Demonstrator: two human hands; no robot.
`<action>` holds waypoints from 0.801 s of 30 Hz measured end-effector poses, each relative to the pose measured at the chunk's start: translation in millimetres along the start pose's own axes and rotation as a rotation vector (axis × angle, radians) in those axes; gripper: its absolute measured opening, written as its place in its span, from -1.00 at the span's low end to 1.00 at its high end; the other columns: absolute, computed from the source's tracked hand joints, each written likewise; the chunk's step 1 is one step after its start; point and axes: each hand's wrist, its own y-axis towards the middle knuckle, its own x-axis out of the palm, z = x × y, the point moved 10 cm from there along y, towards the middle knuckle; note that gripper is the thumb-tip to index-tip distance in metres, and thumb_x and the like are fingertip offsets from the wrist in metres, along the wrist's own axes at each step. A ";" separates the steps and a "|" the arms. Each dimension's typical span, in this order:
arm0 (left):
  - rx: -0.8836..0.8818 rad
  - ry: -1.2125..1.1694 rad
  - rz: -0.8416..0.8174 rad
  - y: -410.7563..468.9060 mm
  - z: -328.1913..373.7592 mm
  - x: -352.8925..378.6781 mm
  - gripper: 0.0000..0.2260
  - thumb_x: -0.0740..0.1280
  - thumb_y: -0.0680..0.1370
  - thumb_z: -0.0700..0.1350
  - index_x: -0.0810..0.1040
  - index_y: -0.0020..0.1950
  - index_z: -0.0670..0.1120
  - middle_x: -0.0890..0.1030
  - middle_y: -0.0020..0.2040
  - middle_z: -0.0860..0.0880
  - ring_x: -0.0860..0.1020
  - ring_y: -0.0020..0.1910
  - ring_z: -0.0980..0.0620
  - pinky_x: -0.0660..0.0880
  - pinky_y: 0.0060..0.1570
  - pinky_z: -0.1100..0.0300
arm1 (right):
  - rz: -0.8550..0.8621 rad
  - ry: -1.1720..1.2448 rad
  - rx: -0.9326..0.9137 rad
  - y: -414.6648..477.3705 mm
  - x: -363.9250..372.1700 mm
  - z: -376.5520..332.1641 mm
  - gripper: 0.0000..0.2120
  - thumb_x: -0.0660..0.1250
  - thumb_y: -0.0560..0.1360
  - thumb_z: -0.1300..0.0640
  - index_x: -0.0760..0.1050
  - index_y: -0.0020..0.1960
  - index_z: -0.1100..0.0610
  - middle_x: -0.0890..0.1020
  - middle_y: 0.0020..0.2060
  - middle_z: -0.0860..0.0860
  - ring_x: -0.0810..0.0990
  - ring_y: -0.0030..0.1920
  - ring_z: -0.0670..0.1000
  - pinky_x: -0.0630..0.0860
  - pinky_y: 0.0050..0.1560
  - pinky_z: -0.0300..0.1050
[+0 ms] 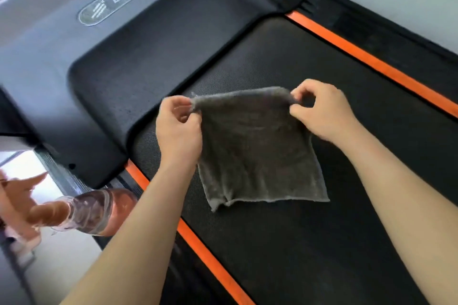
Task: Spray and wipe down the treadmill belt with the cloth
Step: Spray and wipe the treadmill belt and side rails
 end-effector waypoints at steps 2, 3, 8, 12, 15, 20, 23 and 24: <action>0.180 -0.103 0.077 13.5 47.3 -22.8 -0.68 0.32 0.52 -0.35 0.52 -0.05 0.12 0.60 -0.12 0.10 0.56 -0.16 0.24 0.48 -0.07 0.30 | 0.171 0.134 -0.169 6.4 -31.4 -39.8 -0.89 0.40 0.41 0.22 0.49 -0.14 0.07 0.59 -0.15 -0.06 0.52 -0.09 -0.09 0.45 -0.04 -0.16; 0.262 -0.136 0.095 17.0 66.4 -30.4 -0.66 0.30 0.51 -0.35 0.54 -0.03 0.12 0.61 -0.11 0.11 0.57 -0.13 0.24 0.49 -0.04 0.30 | 0.238 0.196 -0.240 6.6 -45.5 -54.2 -0.88 0.39 0.42 0.23 0.49 -0.11 0.07 0.58 -0.14 -0.06 0.52 -0.09 -0.14 0.45 -0.05 -0.23; 0.445 0.074 0.089 -5.3 76.2 -51.2 -0.67 0.26 0.45 -0.37 0.50 -0.14 0.10 0.56 -0.19 0.13 0.54 -0.13 0.18 0.48 -0.02 0.24 | 0.283 0.084 -0.453 -11.4 -50.6 -76.0 -0.69 0.32 0.39 0.38 0.55 0.08 0.13 0.53 -0.08 0.00 0.50 -0.01 0.02 0.41 -0.01 -0.18; 0.477 0.508 -0.087 -42.7 6.9 -29.3 -0.75 0.20 0.26 -0.31 0.56 -0.20 -0.06 0.51 -0.18 0.03 0.53 -0.13 -0.12 0.46 -0.12 0.03 | 0.135 -0.241 -0.412 -34.6 16.4 -18.2 -0.77 0.41 0.35 0.39 0.61 -0.06 0.15 0.49 -0.10 0.05 0.44 0.01 0.09 0.48 -0.08 -0.04; 0.390 0.820 -0.385 -84.9 -52.5 -6.5 -0.76 0.23 0.20 -0.22 0.55 -0.22 0.03 0.51 -0.21 0.08 0.56 -0.17 -0.15 0.42 -0.27 0.05 | -0.020 -0.358 -0.293 -64.5 57.2 33.1 -0.75 0.50 0.28 0.38 0.53 -0.15 0.15 0.49 -0.12 0.04 0.48 -0.01 0.13 0.54 -0.17 0.08; 0.266 1.106 -0.849 -139.7 -91.5 13.6 -0.63 0.13 0.28 -0.08 0.56 0.01 0.11 0.62 -0.03 0.12 0.57 0.08 0.03 0.43 -0.03 0.08 | -0.255 -0.609 -0.099 -101.4 52.9 60.8 -0.83 0.46 0.36 0.16 0.57 -0.10 -0.05 0.47 0.13 -0.03 0.36 0.28 0.07 0.40 0.09 0.11; 0.290 1.038 -0.842 -136.3 -78.3 27.5 -0.55 0.03 0.34 -0.06 0.59 0.08 0.10 0.62 0.08 0.12 0.54 0.17 0.05 0.47 0.12 0.12 | -0.170 -0.578 -0.080 -97.7 36.5 48.3 -0.81 0.41 0.37 0.21 0.64 -0.08 -0.04 0.53 0.17 -0.01 0.40 0.30 0.09 0.39 0.12 0.16; 0.320 0.946 -0.758 -128.9 -69.4 34.5 -0.58 0.05 0.38 -0.08 0.62 0.06 0.08 0.61 0.10 0.12 0.54 0.17 0.04 0.50 0.13 0.10 | -0.086 -0.510 -0.121 -92.7 34.8 36.0 -0.79 0.42 0.37 0.24 0.66 -0.04 0.03 0.57 0.13 0.03 0.46 0.25 0.13 0.44 0.08 0.17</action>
